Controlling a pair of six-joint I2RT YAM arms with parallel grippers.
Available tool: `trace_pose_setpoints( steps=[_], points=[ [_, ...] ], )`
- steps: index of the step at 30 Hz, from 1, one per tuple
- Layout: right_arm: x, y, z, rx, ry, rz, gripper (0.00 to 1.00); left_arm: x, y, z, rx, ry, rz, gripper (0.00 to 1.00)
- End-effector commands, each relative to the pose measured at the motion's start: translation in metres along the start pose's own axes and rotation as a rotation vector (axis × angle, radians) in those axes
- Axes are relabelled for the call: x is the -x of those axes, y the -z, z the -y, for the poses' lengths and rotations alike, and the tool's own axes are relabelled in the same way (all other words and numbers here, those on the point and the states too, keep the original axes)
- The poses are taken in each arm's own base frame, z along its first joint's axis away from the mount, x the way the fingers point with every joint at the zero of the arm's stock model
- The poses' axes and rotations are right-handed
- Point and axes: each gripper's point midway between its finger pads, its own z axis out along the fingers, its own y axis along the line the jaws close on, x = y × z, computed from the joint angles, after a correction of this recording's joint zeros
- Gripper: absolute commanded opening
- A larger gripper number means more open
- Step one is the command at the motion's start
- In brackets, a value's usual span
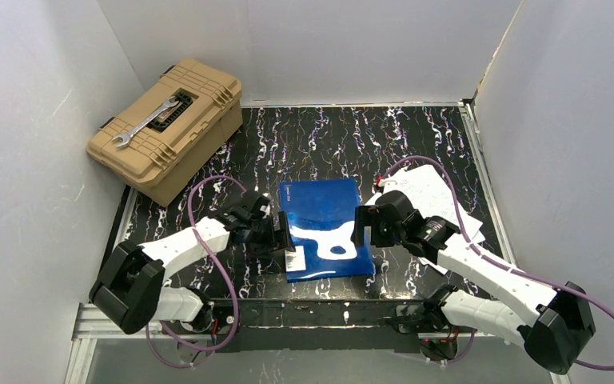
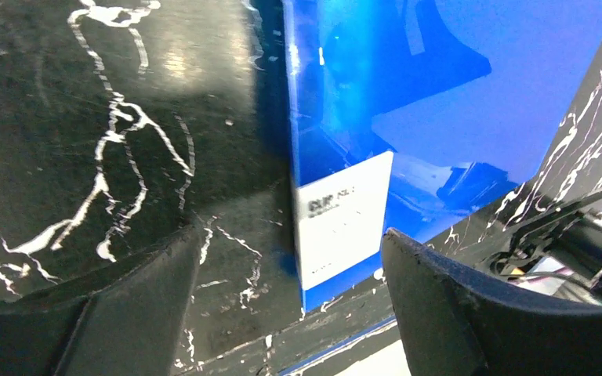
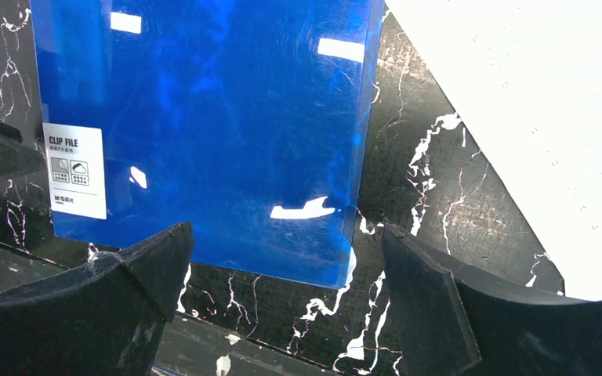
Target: Put the files into the folder
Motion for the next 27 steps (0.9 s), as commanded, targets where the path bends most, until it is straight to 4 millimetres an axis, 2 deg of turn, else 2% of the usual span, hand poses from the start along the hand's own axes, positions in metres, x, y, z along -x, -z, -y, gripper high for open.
trace_pose_setpoints(
  steps=[1,10,18,22,27],
  points=[
    [0.016,0.005,-0.013,0.040,0.016,0.033,0.99,-0.001,-0.003,0.008,-0.138,0.087,-0.030,0.82],
    [0.010,0.001,-0.013,0.051,0.015,0.019,0.98,0.007,-0.016,-0.001,-0.177,0.186,-0.024,0.68],
    [0.005,-0.004,-0.013,0.056,0.009,0.011,0.98,0.018,-0.029,-0.030,-0.123,0.270,0.005,0.57],
    [0.003,-0.006,-0.013,0.058,0.010,0.006,0.98,0.017,-0.037,-0.035,-0.136,0.299,-0.008,0.50],
    [0.001,-0.007,-0.011,0.055,0.009,0.003,0.99,0.011,-0.043,-0.052,-0.080,0.333,-0.017,0.44]
  ],
)
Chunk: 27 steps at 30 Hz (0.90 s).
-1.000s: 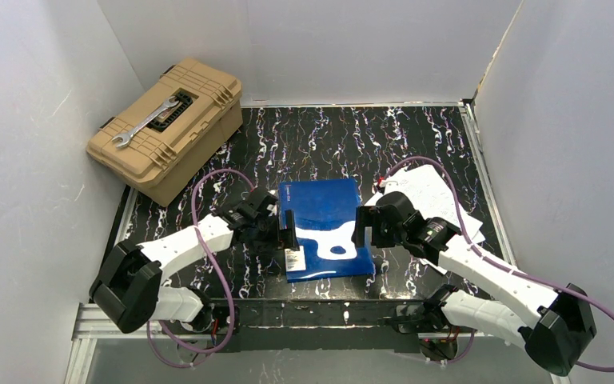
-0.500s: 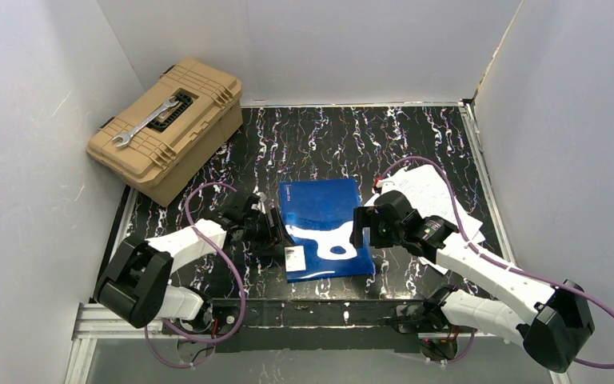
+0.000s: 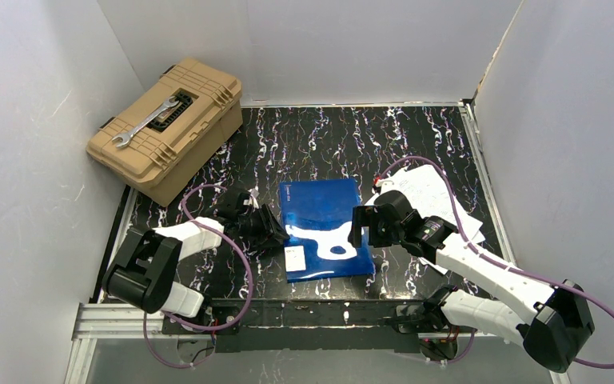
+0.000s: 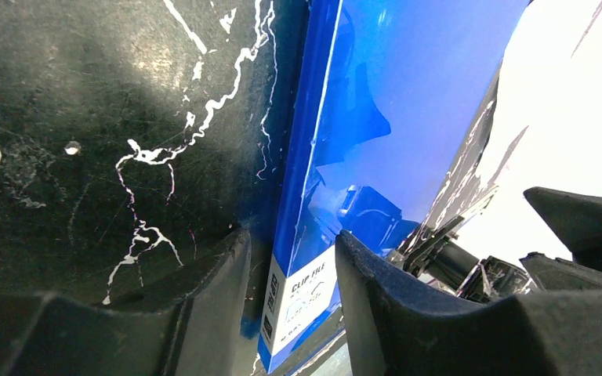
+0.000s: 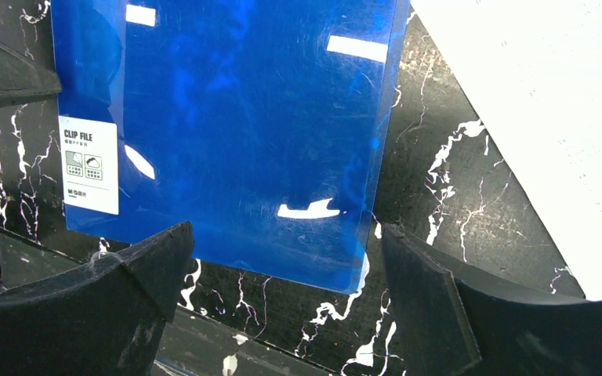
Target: Put the files into the folder
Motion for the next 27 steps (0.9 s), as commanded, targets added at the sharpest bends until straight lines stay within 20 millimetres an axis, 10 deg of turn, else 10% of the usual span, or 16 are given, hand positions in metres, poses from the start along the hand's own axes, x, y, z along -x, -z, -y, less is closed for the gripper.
trace_pose_setpoints(
  steps=[1,27],
  points=[
    [0.002,-0.003,-0.004,0.020,0.001,0.015,0.99,-0.013,-0.005,-0.051,0.156,0.061,-0.016,0.43],
    [-0.002,-0.029,-0.017,0.062,-0.037,-0.020,0.99,-0.013,-0.002,-0.090,0.278,0.137,0.020,0.23]
  ],
)
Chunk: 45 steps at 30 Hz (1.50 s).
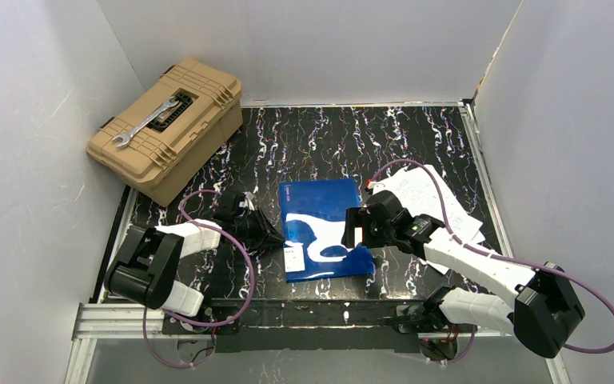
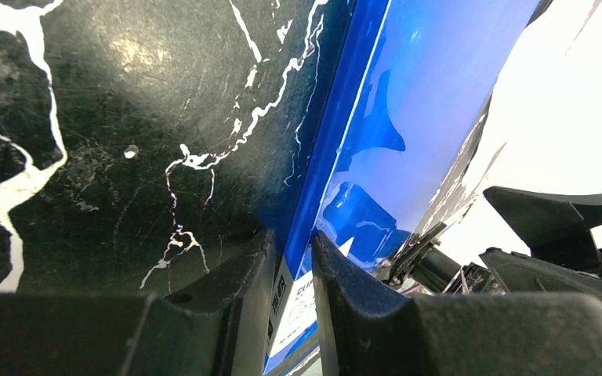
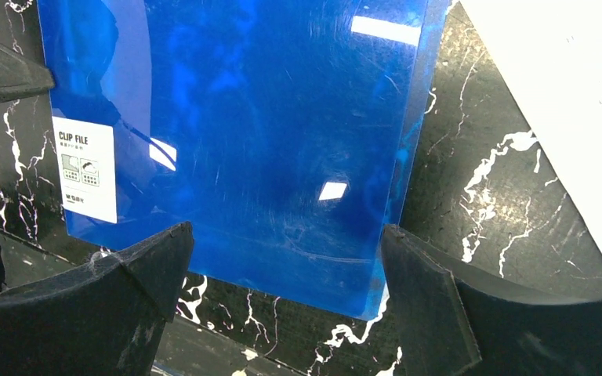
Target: Put the files into the folder
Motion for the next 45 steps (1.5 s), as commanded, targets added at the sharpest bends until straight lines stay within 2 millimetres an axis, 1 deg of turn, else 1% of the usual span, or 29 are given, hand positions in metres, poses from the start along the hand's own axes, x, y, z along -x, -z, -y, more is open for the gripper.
trace_pose_setpoints(
  steps=[1,9,18,25,35,38,39,42,45],
  points=[
    [0.007,-0.006,-0.009,0.034,-0.017,0.028,0.99,-0.012,0.001,-0.079,0.290,0.059,0.025,0.23],
    [0.008,-0.018,-0.008,0.028,-0.033,0.031,0.99,-0.013,0.000,-0.085,0.307,0.067,0.019,0.20],
    [0.003,-0.032,0.004,-0.006,-0.061,0.027,0.99,-0.013,0.002,-0.089,0.316,0.063,0.023,0.18],
    [-0.007,-0.042,0.011,0.002,-0.091,-0.004,0.99,-0.013,0.002,-0.090,0.315,0.060,0.026,0.17],
    [-0.021,-0.046,0.019,0.015,-0.124,-0.029,0.99,-0.013,0.002,-0.090,0.314,0.063,0.017,0.14],
    [-0.023,-0.046,0.019,0.029,-0.143,-0.021,0.99,-0.014,0.001,-0.091,0.316,0.065,0.012,0.14],
    [-0.024,-0.045,0.015,0.060,-0.150,-0.024,0.99,-0.015,0.001,-0.091,0.316,0.066,0.009,0.14],
    [-0.024,-0.043,0.012,0.092,-0.176,-0.010,0.94,-0.016,0.000,-0.091,0.312,0.071,0.003,0.13],
    [-0.020,-0.040,0.006,0.138,-0.202,0.020,0.85,-0.017,0.000,-0.092,0.313,0.070,0.000,0.13]
  ],
)
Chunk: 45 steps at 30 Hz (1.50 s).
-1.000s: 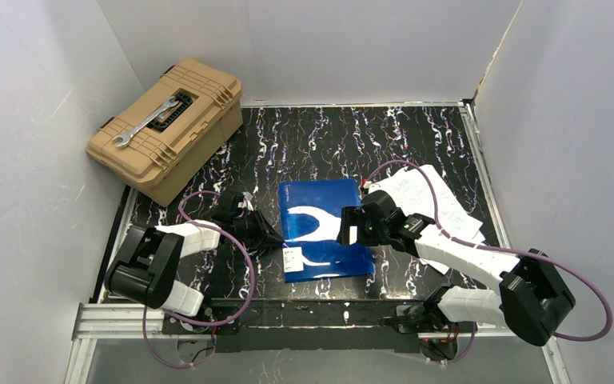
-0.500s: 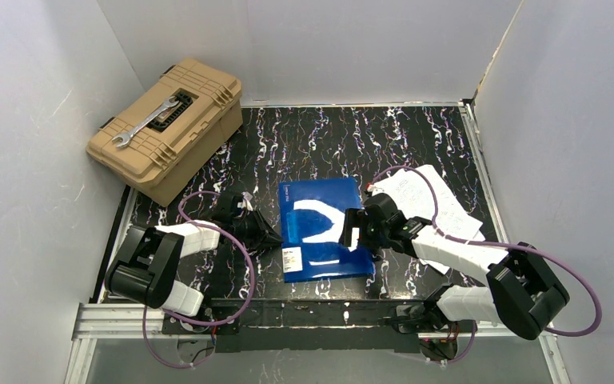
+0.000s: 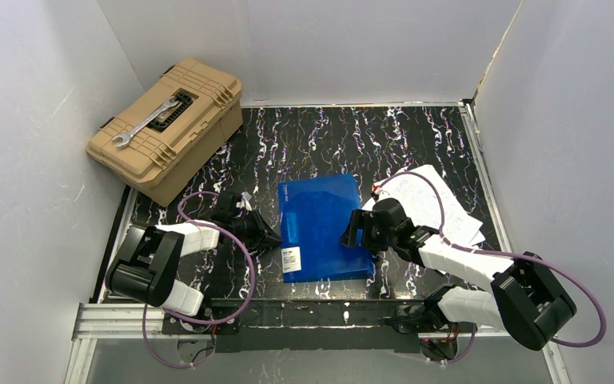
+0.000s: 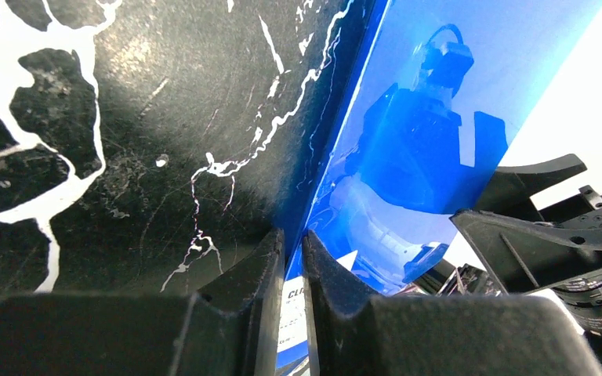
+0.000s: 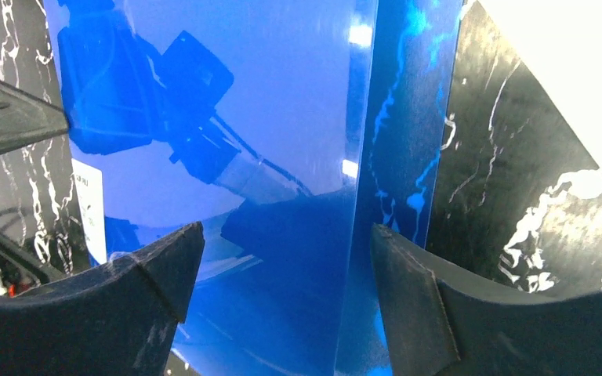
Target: Put the files into the folder
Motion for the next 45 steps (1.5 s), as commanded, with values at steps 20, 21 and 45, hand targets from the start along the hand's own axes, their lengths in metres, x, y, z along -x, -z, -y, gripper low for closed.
trace_pose_setpoints(
  steps=[20,21,45],
  points=[
    [0.026,0.047,-0.048,0.303,-0.136,0.179,0.01,-0.019,0.000,-0.072,0.252,0.036,-0.007,0.11],
    [0.028,0.049,-0.050,0.312,-0.132,0.183,0.01,-0.018,0.002,-0.069,0.245,0.031,-0.005,0.12],
    [0.080,0.096,-0.105,0.247,0.158,0.124,0.01,0.015,0.132,0.110,-0.036,-0.317,0.120,0.85]
  ],
)
